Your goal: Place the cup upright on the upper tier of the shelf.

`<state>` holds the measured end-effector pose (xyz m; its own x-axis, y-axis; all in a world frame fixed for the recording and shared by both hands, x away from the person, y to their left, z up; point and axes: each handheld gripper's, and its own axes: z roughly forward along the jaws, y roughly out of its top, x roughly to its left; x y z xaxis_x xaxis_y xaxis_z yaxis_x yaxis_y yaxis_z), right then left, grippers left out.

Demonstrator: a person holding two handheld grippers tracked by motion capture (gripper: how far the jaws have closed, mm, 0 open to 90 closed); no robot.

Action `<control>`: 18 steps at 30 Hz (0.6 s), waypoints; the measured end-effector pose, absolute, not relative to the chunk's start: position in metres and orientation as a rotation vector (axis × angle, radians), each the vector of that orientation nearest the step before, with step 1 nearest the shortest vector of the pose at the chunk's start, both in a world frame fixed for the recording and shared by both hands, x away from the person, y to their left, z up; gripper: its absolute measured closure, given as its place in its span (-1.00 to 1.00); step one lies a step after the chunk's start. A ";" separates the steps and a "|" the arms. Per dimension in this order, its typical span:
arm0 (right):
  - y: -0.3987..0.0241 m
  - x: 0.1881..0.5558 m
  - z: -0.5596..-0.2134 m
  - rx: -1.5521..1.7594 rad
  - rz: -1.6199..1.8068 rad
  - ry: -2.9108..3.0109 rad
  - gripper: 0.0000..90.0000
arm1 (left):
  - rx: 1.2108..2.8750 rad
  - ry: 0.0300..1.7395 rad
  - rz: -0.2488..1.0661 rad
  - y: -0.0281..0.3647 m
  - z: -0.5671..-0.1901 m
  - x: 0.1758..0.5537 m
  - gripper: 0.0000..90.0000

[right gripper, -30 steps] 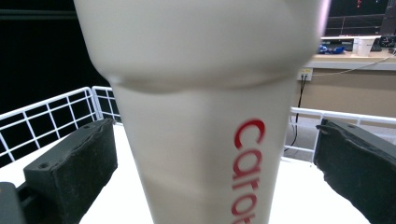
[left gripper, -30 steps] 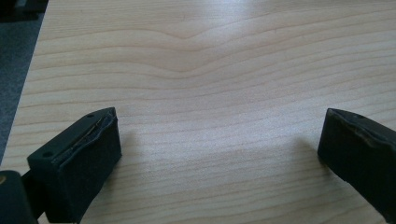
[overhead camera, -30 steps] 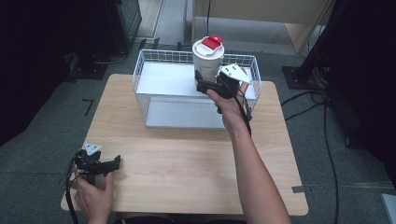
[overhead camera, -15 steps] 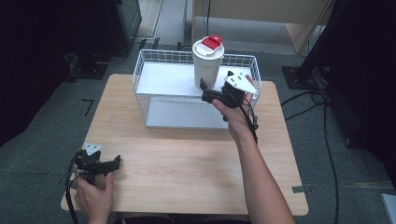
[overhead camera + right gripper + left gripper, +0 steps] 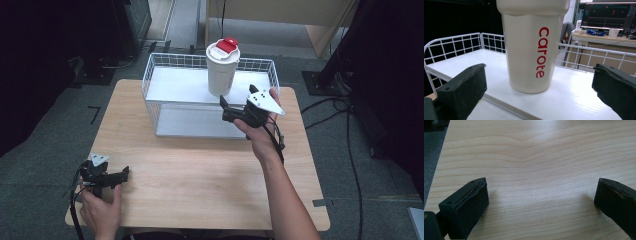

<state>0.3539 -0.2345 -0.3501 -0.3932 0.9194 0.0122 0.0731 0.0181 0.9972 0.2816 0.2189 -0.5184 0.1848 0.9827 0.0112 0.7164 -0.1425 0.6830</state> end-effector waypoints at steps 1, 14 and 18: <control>-0.236 0.353 -0.351 1.039 1.458 1.562 -1.00 | 1.924 1.588 0.639 0.219 -0.518 0.282 -1.00; -0.254 0.334 -0.363 1.063 1.446 1.550 -1.00 | 1.925 1.589 0.638 0.219 -0.518 0.282 -1.00; -0.259 0.328 -0.369 1.067 1.439 1.553 -1.00 | 1.925 1.589 0.637 0.219 -0.518 0.282 -1.00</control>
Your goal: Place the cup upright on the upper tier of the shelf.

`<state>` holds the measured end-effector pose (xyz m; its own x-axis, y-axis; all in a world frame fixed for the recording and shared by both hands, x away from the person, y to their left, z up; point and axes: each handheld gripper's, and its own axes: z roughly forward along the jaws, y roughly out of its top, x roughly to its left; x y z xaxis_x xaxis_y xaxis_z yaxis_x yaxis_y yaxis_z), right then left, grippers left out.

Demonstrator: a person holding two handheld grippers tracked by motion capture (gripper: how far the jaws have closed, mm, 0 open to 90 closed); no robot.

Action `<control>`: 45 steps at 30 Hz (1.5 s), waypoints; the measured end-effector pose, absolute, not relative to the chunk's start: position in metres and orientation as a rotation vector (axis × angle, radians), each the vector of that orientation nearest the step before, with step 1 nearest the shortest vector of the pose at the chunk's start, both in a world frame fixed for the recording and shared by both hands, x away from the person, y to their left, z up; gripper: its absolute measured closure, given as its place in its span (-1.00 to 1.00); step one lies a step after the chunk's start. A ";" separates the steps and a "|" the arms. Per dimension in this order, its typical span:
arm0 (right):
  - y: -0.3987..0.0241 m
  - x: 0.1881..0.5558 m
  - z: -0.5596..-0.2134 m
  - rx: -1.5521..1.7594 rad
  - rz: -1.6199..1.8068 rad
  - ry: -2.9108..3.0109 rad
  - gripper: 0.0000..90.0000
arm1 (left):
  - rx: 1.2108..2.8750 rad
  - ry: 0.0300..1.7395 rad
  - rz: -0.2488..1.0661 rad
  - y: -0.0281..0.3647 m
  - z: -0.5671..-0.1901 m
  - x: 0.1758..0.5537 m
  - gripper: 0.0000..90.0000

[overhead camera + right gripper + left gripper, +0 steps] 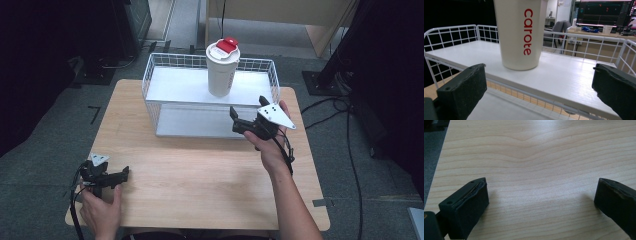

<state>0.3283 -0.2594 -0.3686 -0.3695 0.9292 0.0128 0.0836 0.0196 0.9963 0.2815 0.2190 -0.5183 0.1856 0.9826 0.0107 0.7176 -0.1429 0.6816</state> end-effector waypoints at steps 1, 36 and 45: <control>-0.261 0.327 -0.370 1.070 1.438 1.553 -1.00 | 1.926 1.589 0.637 0.219 -0.518 0.282 -1.00; -0.334 0.267 -0.435 1.234 1.345 1.525 -1.00 | 1.923 1.590 0.637 0.219 -0.518 0.281 -1.00; -0.347 0.253 -0.457 1.299 1.307 1.537 -1.00 | 1.924 1.590 0.637 0.219 -0.518 0.281 -1.00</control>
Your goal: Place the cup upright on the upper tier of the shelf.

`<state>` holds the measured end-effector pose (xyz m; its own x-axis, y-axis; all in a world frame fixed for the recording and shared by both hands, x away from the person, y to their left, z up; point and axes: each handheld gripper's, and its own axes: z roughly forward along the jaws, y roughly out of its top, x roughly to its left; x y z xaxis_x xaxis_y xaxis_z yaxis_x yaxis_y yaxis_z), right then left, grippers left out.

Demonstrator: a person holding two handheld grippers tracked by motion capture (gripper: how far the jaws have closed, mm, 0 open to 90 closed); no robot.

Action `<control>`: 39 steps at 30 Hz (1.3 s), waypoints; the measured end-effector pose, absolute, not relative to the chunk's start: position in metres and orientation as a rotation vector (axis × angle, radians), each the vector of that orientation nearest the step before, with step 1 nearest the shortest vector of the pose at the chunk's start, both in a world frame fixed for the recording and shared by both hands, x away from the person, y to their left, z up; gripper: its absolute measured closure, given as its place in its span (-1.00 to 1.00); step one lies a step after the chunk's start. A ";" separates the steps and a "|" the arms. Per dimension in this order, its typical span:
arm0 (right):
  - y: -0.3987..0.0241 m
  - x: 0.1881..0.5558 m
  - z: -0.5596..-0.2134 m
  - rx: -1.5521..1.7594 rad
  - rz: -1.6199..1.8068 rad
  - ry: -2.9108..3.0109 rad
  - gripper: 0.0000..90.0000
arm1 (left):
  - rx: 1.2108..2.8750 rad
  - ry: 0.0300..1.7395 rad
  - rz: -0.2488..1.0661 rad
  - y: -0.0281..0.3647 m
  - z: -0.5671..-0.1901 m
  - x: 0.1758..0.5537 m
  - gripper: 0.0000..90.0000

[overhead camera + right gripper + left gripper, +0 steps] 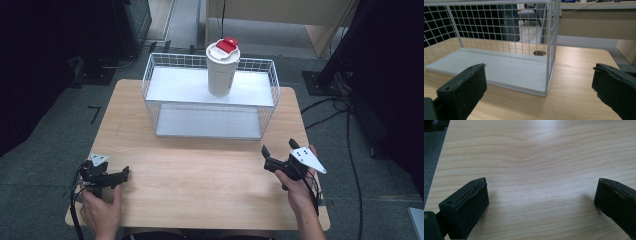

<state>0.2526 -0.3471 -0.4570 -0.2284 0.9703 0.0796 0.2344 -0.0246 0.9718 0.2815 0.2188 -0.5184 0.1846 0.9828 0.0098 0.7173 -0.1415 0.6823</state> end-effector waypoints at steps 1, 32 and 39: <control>-0.349 0.251 -0.459 1.300 1.303 1.539 -1.00 | 1.924 1.590 0.637 0.219 -0.518 0.281 -1.00; -0.409 0.200 -0.509 1.471 1.085 1.590 -1.00 | 1.923 1.590 0.637 0.219 -0.518 0.281 -1.00; -0.416 0.191 -0.513 1.471 1.040 1.619 -1.00 | 1.923 1.590 0.637 0.219 -0.518 0.281 -1.00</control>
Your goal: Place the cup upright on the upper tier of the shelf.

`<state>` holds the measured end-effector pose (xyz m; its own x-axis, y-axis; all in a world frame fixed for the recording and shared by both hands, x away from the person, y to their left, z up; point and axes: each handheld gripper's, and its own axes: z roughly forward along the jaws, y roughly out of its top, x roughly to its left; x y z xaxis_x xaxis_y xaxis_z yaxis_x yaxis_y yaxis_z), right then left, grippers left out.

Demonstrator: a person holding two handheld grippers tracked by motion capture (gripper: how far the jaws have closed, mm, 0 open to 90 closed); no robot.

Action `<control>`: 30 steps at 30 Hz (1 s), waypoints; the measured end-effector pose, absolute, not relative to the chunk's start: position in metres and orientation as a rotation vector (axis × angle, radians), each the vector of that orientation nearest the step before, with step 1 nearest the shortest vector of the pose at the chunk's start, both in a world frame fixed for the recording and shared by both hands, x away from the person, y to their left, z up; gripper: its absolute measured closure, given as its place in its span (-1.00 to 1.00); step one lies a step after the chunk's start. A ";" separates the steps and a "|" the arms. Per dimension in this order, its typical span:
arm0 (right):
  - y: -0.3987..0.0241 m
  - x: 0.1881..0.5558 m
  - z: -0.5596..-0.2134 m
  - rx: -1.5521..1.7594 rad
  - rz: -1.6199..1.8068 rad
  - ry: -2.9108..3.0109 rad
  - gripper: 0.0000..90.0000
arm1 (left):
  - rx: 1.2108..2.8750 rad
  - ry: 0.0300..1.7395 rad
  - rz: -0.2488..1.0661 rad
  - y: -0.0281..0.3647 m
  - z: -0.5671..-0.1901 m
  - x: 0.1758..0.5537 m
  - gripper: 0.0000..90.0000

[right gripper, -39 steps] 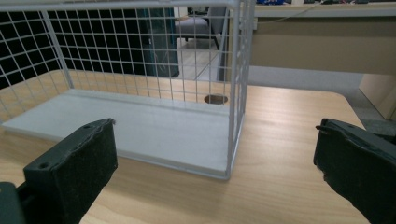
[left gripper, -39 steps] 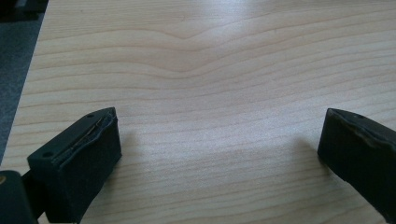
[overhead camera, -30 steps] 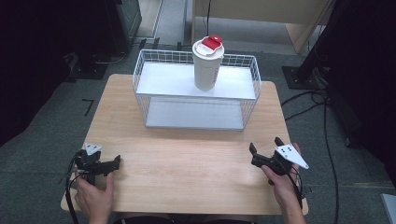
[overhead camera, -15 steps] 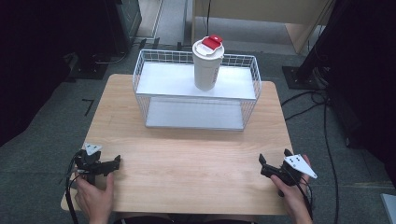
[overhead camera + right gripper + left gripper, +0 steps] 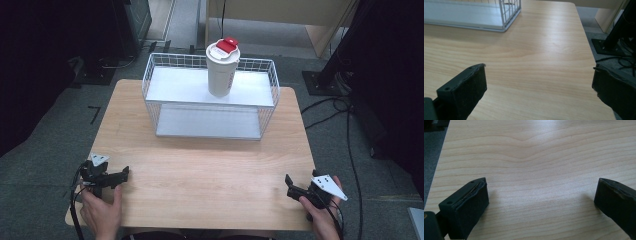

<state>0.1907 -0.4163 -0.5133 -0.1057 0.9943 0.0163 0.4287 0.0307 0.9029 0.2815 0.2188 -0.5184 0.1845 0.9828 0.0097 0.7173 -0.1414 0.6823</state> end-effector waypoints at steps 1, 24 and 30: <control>-0.417 0.190 -0.514 1.472 1.021 1.625 -1.00 | 1.923 1.590 0.637 0.219 -0.518 0.281 -1.00; -0.425 0.191 -0.525 1.666 0.764 1.790 -1.00 | 1.914 1.599 0.644 0.218 -0.519 0.282 -1.00; -0.427 0.193 -0.526 1.704 0.773 1.815 -1.00 | 1.914 1.599 0.644 0.218 -0.519 0.282 -1.00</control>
